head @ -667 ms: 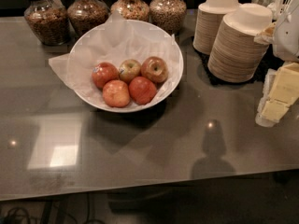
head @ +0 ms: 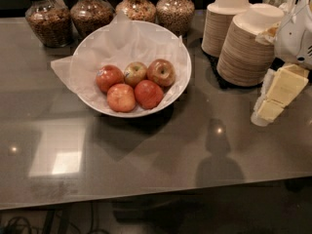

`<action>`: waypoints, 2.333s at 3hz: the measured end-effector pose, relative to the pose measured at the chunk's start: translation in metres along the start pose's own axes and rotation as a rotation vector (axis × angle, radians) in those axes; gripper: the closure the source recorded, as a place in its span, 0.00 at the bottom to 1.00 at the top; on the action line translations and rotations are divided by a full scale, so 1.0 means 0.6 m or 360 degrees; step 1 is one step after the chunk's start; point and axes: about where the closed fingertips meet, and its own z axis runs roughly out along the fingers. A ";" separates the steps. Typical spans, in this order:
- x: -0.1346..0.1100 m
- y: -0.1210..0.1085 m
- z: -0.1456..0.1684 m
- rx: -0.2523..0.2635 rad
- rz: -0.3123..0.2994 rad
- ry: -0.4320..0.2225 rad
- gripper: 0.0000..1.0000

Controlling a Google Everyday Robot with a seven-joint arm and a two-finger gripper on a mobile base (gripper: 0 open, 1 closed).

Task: Pick apple from white bowl

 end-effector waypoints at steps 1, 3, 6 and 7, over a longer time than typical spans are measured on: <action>-0.078 -0.032 0.041 0.0031 -0.0123 -0.0229 0.00; -0.129 -0.022 0.050 0.0028 -0.0194 -0.0336 0.00; -0.230 -0.008 0.078 0.0033 -0.0440 -0.0395 0.00; -0.230 -0.012 0.083 0.0043 -0.0428 -0.0418 0.00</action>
Offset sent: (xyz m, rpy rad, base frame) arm 0.0277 0.0338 -0.0037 0.0816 -0.0559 0.0794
